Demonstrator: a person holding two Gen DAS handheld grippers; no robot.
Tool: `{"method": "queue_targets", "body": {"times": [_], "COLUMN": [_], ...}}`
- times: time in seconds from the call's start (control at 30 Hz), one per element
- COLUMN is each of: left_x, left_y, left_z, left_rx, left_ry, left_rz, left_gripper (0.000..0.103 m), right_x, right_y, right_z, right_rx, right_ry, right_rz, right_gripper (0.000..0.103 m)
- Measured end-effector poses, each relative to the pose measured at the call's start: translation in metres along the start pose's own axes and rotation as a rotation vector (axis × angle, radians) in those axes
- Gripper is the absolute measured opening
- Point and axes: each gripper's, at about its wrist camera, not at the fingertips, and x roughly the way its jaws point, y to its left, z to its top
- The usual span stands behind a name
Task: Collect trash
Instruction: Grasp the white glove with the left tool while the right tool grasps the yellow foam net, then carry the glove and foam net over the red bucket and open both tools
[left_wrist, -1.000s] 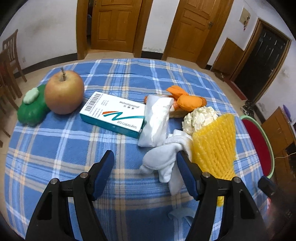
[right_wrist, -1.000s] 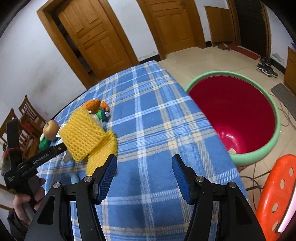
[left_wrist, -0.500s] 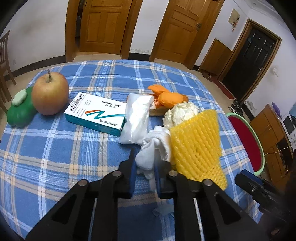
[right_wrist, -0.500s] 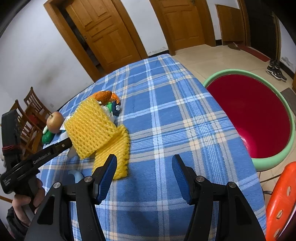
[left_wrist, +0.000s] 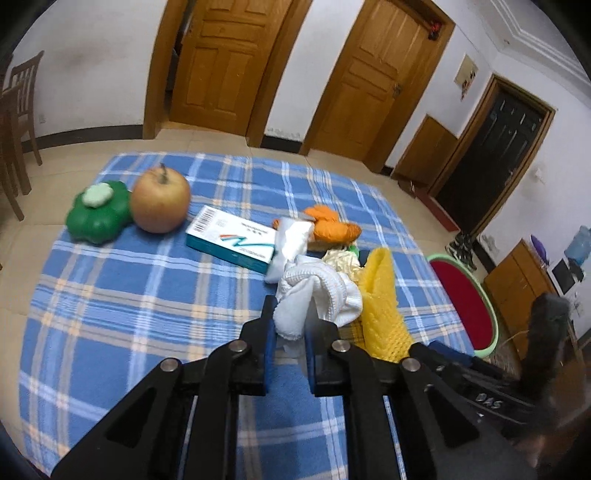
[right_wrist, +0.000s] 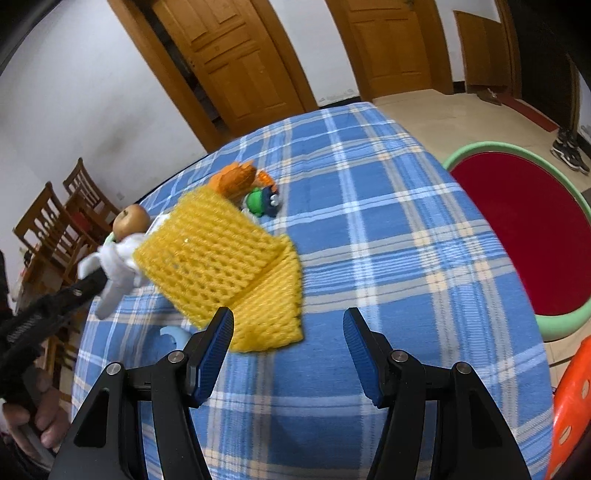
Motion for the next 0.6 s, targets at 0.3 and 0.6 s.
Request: {"method": "queue_targets", "body": {"times": [0.3, 0.6], "left_x": [-0.032, -0.046], "left_y": [0.011, -0.003], "left_z": [-0.001, -0.006], "left_rx": [-0.027, -0.01], "left_ry": [-0.062, -0.074], "left_rz": [0.027, 0.018], "left_gripper": [0.012, 0.012], "right_x": [0.013, 0.001], "right_y": [0.005, 0.004], "right_z": [-0.003, -0.009], "right_rx": [-0.016, -0.022], "right_ry": [0.01, -0.014], "right_rz": [-0.005, 0.035], "right_gripper": [0.048, 0.008]}}
